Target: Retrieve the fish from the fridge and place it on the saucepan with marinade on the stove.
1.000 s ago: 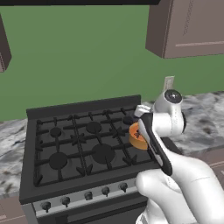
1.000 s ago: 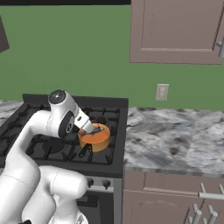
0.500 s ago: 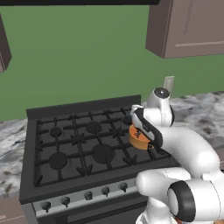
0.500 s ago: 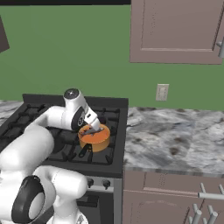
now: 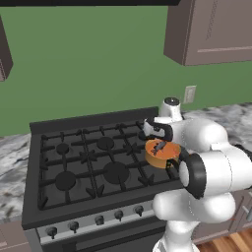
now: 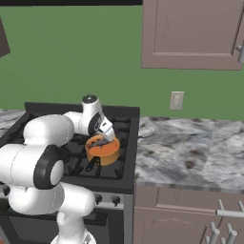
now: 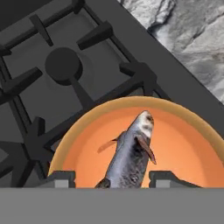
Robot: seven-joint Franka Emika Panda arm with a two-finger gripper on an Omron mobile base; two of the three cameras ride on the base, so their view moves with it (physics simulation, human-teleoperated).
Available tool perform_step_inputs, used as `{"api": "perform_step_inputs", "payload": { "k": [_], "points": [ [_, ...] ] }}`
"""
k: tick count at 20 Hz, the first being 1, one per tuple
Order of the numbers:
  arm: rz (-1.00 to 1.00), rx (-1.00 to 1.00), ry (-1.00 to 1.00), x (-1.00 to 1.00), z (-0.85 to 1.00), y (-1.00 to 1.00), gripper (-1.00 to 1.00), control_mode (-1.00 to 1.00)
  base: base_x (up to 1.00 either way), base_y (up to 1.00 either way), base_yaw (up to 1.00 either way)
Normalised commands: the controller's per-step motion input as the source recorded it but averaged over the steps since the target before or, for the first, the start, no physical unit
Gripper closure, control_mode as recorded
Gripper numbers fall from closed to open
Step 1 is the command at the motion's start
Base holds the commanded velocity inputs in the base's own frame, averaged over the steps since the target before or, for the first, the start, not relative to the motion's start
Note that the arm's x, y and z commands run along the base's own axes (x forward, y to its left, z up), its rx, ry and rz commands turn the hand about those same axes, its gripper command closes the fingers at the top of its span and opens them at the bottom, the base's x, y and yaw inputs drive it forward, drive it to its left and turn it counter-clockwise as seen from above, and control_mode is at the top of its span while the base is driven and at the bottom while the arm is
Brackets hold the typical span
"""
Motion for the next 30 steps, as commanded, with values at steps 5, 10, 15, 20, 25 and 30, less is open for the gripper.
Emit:
{"api": "perform_step_inputs", "payload": {
  "k": [5,10,15,20,25,30],
  "points": [
    [0.00,0.00,0.06,0.42,-0.26,0.00,1.00,-1.00,0.00,0.00,0.00],
    [0.00,0.00,0.00,0.05,-0.19,-0.03,1.00,-1.00,0.00,0.00,0.00],
    [0.00,0.00,-0.04,-0.25,-0.02,-0.05,1.00,-1.00,0.00,0.00,0.00],
    [0.00,0.01,-0.12,-0.33,0.04,-0.02,1.00,-1.00,0.00,0.00,0.00],
    [0.00,0.01,-0.33,-0.44,0.87,0.05,1.00,-1.00,0.00,0.00,0.00],
    [0.02,0.00,-0.25,-0.39,1.00,0.34,1.00,-1.00,0.00,0.00,0.00]
  ]
}}
